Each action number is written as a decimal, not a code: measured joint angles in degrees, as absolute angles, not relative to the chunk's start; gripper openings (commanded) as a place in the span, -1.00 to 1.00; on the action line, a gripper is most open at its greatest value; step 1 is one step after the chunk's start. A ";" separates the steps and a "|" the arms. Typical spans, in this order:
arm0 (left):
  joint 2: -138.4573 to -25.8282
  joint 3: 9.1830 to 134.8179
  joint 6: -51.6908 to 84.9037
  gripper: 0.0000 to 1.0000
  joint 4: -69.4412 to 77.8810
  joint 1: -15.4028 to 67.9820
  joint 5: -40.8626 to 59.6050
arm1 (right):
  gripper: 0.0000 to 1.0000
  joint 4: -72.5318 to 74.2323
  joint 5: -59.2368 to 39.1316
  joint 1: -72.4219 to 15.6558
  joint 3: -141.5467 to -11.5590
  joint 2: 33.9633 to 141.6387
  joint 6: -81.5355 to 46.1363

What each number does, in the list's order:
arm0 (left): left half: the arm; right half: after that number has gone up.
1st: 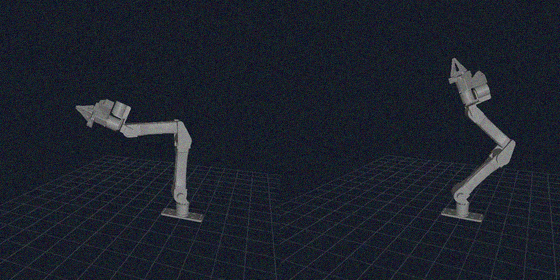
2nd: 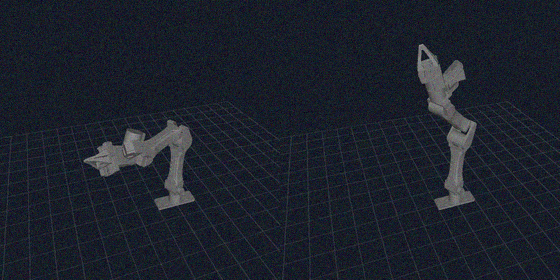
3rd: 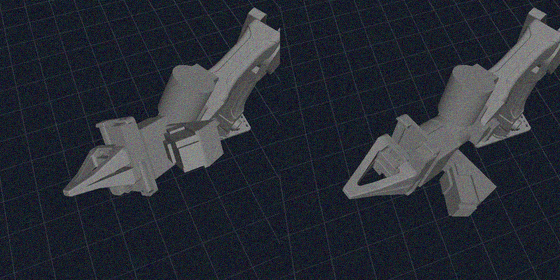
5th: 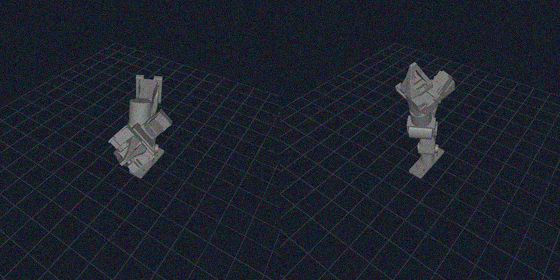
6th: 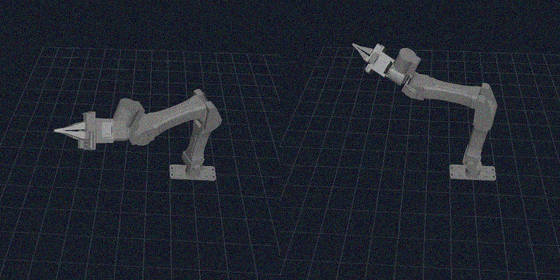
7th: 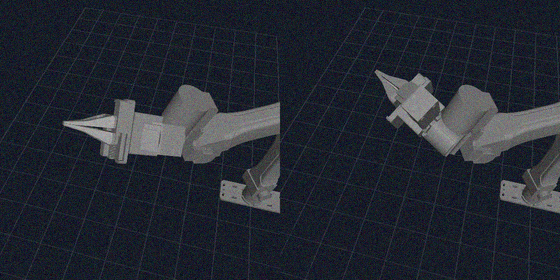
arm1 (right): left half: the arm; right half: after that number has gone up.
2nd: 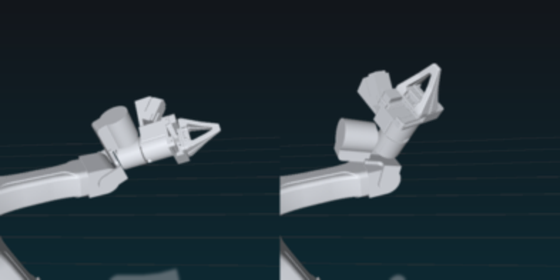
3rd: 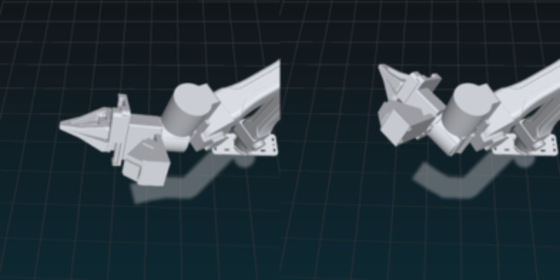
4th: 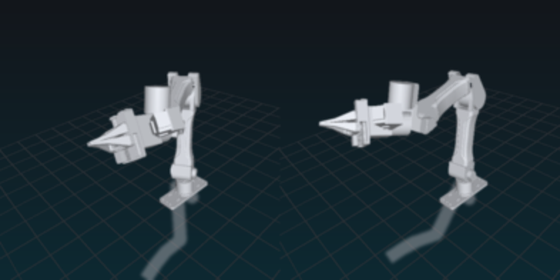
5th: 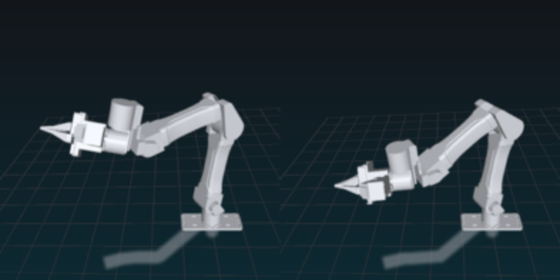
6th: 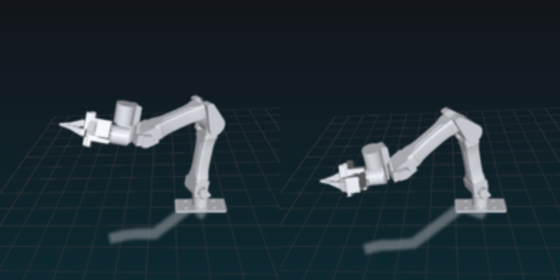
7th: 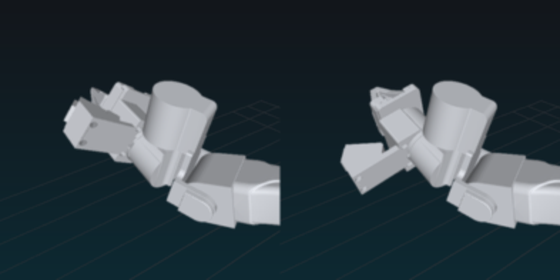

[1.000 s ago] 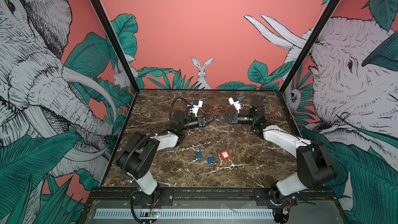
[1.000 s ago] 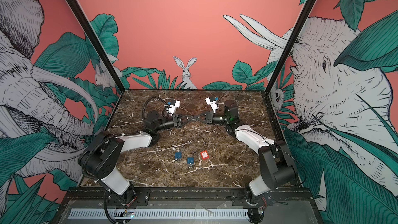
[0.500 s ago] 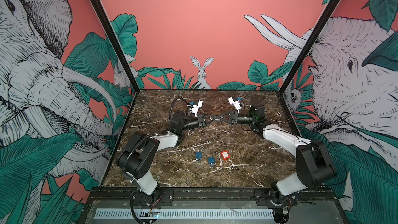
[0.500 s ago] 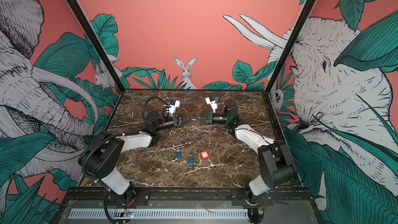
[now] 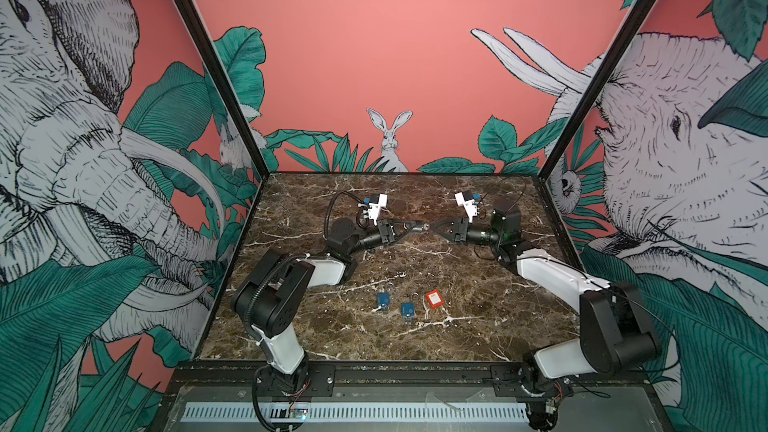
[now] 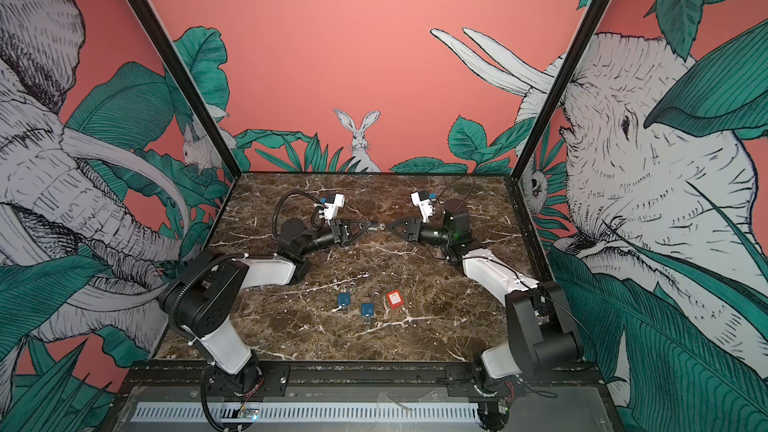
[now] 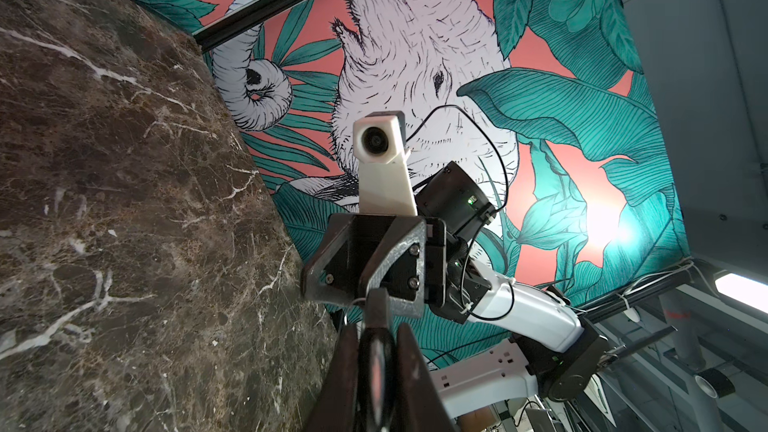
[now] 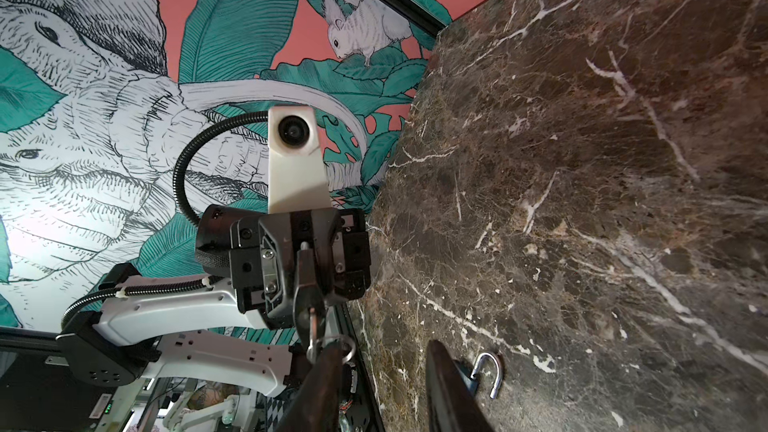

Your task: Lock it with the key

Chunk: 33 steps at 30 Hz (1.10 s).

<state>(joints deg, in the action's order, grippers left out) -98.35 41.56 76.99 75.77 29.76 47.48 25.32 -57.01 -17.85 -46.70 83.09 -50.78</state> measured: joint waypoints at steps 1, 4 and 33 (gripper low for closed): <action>-98.35 41.56 77.06 -1.00 75.81 29.74 47.51 | -0.42 25.89 -57.06 -17.85 -46.61 83.09 -51.09; -98.35 41.56 77.19 -1.00 76.23 29.74 47.51 | -0.46 28.29 -57.32 -17.85 -46.59 83.09 -52.64; -98.37 41.58 77.87 -1.00 76.62 29.74 47.53 | -0.59 34.96 -58.65 -20.08 -46.59 83.18 -56.62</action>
<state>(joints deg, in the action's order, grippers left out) -98.37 41.58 77.87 76.62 29.74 47.53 34.96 -58.65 -20.08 -46.59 83.18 -56.62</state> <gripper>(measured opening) 0.157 0.208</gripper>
